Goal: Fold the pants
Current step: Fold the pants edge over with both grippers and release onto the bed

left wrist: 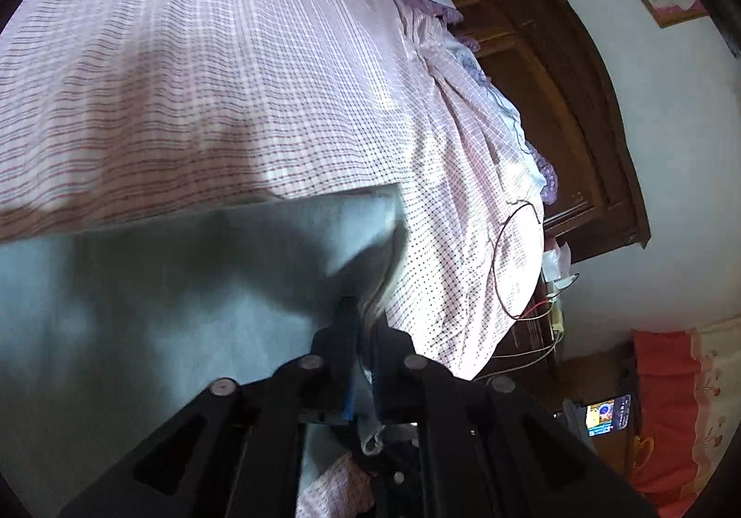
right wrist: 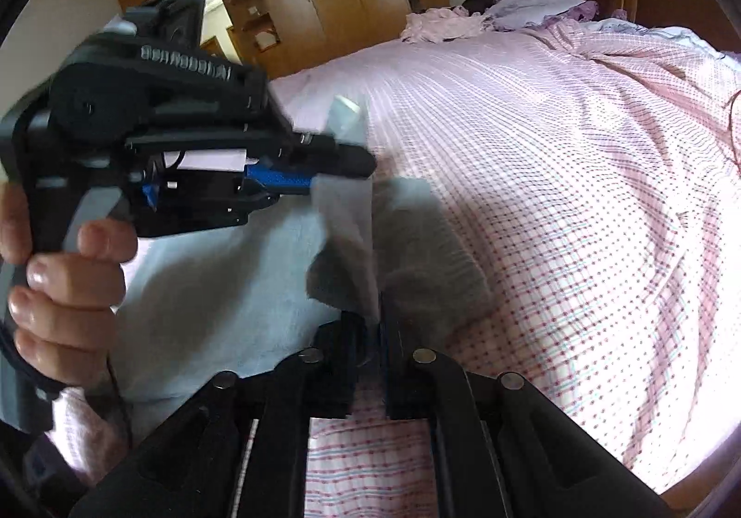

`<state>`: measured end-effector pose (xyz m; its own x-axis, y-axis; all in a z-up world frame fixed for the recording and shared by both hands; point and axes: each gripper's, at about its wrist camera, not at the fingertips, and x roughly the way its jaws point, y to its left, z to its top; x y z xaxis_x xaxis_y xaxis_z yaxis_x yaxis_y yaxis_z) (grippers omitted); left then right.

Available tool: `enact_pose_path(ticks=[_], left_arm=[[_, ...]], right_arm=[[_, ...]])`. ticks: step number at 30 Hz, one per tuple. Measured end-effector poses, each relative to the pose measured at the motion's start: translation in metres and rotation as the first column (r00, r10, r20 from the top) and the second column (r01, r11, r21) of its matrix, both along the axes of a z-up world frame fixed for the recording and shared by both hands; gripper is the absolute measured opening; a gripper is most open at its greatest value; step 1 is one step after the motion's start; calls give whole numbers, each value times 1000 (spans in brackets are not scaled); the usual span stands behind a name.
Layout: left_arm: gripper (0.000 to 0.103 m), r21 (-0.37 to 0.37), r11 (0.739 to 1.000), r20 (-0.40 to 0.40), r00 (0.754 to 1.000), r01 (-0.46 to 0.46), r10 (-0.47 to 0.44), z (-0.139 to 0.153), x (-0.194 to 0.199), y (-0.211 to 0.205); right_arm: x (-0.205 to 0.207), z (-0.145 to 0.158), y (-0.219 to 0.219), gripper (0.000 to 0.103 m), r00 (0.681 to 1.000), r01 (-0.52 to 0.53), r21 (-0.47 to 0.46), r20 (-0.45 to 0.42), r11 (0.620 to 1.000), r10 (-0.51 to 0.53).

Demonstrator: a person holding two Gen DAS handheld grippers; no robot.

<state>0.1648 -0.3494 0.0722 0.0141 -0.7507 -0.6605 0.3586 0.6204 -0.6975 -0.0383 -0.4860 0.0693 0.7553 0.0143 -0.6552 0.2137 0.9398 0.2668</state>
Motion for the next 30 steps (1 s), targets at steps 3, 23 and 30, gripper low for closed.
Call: enact_pose_path(ticks=[3, 23, 30], left_arm=[[24, -71, 995, -59, 996, 67, -71, -4, 9, -2], [57, 59, 998, 385, 923, -33, 8, 44, -74, 181], [61, 176, 977, 486, 874, -117, 17, 12, -147, 217]], right_arm=[[-14, -5, 6, 12, 999, 23, -101, -24, 995, -25], [-42, 25, 28, 38, 991, 132, -192, 50, 972, -124], [-32, -24, 31, 42, 983, 147, -187, -79, 971, -164]])
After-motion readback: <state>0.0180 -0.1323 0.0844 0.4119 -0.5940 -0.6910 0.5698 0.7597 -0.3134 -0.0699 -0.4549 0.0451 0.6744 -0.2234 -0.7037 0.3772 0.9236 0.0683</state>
